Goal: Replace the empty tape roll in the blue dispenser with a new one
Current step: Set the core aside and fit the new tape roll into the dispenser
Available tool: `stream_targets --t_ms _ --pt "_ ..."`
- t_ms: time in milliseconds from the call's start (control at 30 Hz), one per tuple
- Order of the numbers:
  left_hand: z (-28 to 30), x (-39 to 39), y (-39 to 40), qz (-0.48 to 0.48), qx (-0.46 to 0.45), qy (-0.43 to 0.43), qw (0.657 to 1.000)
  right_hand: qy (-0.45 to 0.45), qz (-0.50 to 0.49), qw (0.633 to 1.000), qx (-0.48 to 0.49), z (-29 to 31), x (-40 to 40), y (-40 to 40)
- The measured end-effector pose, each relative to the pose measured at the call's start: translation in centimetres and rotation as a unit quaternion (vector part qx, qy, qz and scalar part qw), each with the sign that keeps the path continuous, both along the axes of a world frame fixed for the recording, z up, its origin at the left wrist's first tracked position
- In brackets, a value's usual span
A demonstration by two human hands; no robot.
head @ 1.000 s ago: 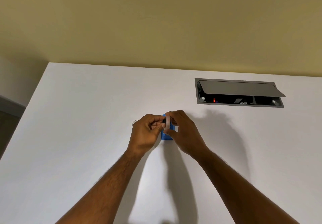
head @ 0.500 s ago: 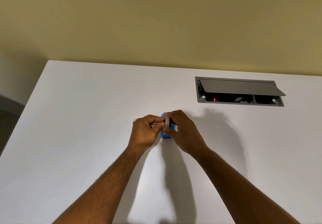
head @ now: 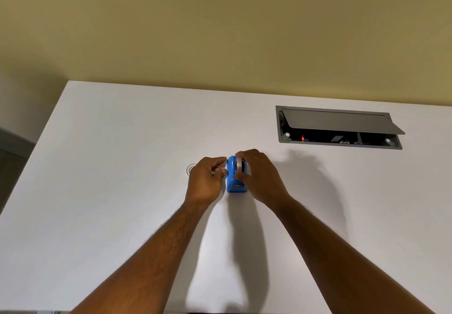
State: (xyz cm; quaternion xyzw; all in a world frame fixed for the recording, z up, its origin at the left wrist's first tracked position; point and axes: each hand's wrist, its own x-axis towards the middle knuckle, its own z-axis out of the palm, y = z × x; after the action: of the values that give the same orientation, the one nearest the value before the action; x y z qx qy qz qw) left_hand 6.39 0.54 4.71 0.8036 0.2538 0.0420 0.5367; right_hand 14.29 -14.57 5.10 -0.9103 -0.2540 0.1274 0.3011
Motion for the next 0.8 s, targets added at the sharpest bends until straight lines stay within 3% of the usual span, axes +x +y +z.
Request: stream_targets --t_ms 667,800 --pt "-0.2 0.7 -0.7 -0.068 0.059 0.015 0.996 0.027 0.021 0.999 -0.024 -0.6 1.6 0.6" --pt "0.0 0.4 -0.8 -0.08 0.066 -0.038 0.994 0.024 0.038 0.999 -0.031 -0.4 1.8 0.6"
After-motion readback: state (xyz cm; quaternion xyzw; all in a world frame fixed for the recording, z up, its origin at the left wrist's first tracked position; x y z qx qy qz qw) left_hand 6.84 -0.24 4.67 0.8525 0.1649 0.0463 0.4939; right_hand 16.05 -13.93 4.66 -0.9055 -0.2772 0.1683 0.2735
